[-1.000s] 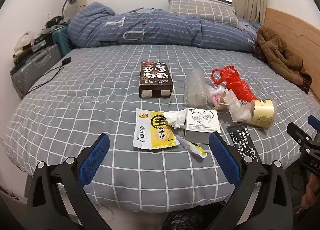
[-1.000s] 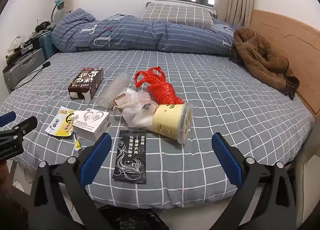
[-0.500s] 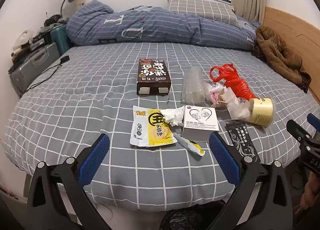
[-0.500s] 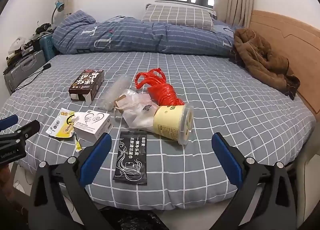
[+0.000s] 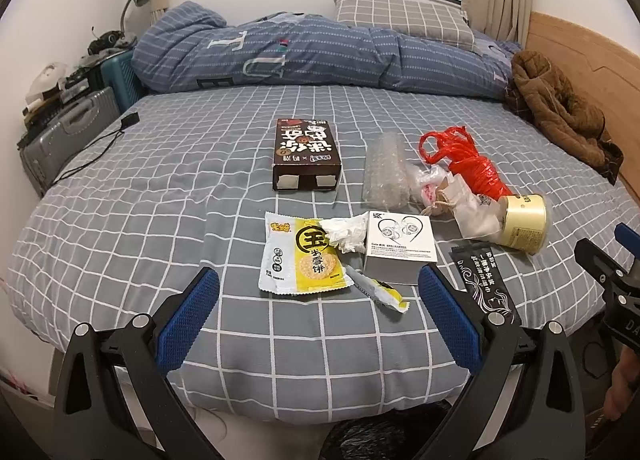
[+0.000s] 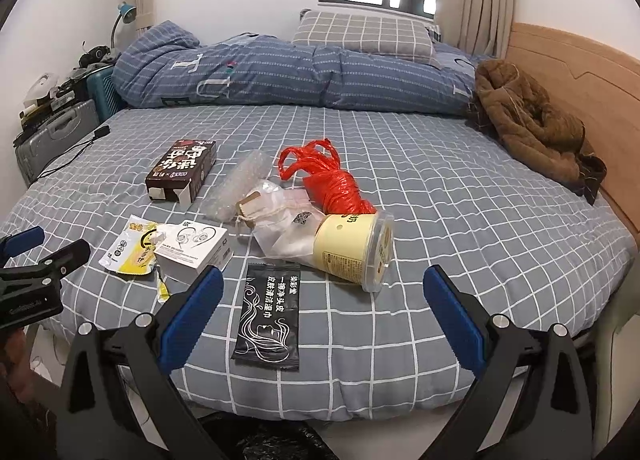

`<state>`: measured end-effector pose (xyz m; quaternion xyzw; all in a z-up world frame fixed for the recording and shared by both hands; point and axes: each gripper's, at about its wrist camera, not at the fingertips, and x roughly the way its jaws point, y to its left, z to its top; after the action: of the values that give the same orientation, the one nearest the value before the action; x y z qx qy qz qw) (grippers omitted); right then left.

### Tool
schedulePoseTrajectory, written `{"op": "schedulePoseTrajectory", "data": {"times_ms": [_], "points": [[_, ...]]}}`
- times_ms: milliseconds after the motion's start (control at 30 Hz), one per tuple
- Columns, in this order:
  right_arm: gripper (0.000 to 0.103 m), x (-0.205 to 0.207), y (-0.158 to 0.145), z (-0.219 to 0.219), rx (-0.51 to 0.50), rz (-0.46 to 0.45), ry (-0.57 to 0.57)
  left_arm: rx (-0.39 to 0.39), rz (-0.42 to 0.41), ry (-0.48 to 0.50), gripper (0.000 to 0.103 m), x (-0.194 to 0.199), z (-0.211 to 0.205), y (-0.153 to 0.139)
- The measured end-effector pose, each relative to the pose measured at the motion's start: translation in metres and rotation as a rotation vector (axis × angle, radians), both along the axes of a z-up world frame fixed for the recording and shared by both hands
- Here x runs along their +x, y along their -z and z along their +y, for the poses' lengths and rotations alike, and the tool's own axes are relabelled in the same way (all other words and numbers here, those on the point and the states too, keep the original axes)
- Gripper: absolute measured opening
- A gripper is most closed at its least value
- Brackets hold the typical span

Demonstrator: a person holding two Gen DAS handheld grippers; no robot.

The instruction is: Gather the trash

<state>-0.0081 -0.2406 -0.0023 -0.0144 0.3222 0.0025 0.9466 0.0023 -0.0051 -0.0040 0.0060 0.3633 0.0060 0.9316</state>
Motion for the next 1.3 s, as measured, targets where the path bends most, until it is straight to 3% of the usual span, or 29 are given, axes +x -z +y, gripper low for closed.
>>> {"op": "schedulePoseTrajectory", "data": {"times_ms": [1300], "points": [[0.096, 0.0021, -0.0036, 0.0056, 0.001, -0.005, -0.033, 0.032, -0.019, -0.028, 0.097, -0.0035, 0.001, -0.0025]]}}
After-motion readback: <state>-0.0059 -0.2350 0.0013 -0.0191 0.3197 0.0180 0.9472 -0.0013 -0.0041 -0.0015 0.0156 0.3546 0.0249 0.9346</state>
